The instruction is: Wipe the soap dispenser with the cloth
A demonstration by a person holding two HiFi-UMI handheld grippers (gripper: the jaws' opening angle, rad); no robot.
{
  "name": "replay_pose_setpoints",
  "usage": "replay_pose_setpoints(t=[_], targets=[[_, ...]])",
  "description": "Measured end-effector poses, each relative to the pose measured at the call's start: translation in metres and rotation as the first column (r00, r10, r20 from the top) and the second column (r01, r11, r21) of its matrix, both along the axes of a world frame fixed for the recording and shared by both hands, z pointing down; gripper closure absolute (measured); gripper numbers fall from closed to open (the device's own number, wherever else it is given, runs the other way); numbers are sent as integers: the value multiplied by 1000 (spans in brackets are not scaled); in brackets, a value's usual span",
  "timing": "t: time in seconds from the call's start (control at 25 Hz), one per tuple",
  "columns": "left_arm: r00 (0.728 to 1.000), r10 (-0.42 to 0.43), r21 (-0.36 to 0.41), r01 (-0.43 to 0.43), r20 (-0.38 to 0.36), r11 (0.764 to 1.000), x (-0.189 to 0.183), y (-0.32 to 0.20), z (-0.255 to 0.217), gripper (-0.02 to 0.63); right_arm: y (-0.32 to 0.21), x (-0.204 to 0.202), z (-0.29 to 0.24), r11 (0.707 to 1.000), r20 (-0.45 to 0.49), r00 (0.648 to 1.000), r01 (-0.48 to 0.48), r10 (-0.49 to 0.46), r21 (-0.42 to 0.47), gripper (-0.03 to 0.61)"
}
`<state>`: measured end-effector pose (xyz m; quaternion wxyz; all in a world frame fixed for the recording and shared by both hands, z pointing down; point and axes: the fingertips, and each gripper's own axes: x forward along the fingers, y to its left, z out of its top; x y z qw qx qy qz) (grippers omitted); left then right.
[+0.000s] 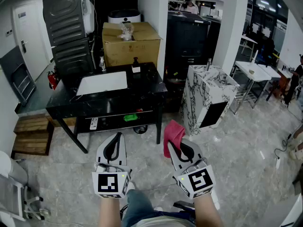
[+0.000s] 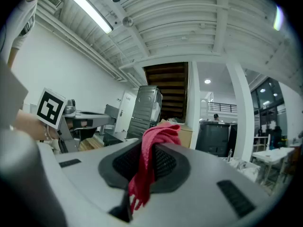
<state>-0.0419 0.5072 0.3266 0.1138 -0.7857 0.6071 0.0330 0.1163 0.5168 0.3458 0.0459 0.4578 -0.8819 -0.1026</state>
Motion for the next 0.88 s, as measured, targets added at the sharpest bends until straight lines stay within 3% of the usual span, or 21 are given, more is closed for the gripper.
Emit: replay_pose_setpoints(t=[0.44,0.64,0.88], targets=[[1000,6,-27,-7,-24,1000,-16,-82,15,600,-76,-5,6,999,-5,999,-46,46,-16,531],[999,-3,-39,2,-41,999,-38,-151,20,600,-143,-23,2,1000,65,998,-17,18,-26,531],[1000,-3,-47,2,-31,999,-75,-253,25,600,-240,-57,12,999,5,1000,-25,26,-48,531]])
